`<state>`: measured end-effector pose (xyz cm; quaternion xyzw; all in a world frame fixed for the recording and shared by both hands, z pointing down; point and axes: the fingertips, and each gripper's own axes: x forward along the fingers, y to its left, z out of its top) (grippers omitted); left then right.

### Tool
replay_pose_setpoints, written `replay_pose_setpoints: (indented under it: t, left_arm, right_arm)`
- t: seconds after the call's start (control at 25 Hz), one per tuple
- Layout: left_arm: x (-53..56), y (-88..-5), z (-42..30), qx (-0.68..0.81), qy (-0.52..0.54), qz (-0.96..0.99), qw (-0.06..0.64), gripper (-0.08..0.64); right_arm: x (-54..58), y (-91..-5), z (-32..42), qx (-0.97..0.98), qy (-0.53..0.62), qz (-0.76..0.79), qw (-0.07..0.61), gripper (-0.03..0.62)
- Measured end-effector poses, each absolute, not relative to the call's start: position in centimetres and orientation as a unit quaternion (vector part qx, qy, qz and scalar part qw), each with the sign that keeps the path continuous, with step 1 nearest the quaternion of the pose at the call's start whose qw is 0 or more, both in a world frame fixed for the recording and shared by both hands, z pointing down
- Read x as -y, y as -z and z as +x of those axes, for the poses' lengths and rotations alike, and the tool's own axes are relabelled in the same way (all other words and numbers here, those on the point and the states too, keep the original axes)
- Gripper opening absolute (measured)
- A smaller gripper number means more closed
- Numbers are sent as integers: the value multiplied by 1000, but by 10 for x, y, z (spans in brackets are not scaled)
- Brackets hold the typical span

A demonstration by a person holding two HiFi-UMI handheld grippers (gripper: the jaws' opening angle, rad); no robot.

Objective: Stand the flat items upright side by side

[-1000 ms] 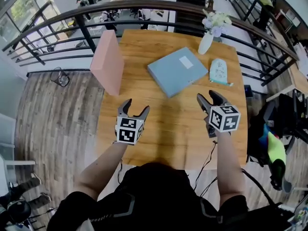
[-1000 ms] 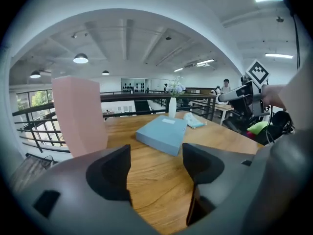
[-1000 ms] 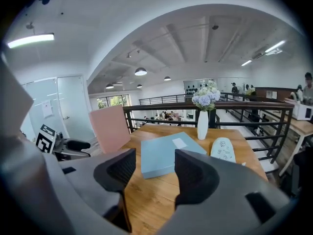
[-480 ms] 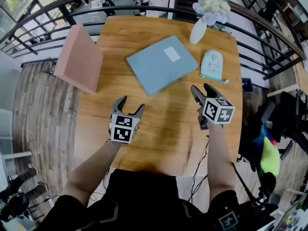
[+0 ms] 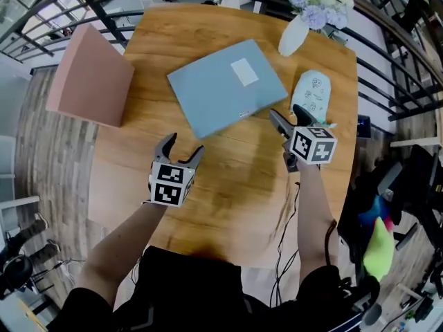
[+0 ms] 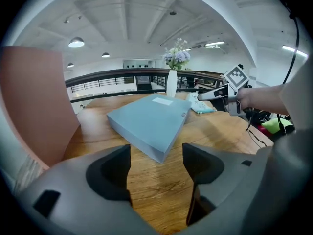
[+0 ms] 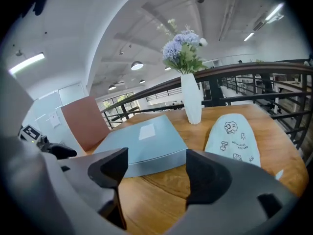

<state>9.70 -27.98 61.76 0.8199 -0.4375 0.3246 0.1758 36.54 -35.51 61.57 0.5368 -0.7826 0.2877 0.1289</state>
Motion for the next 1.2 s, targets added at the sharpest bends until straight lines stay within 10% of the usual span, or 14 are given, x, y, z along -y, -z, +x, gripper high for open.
replay_pose_setpoints:
  t: [0.72,1.2]
  left_arm:
    - [301,-662,110,424,-355,809,200,334]
    - [280,-665,68,431,-394,791,182,253]
  right_arm:
    - [397,-679,367,869,-212,376,241,388]
    - [333,-680,334,846,-176,401,305,232]
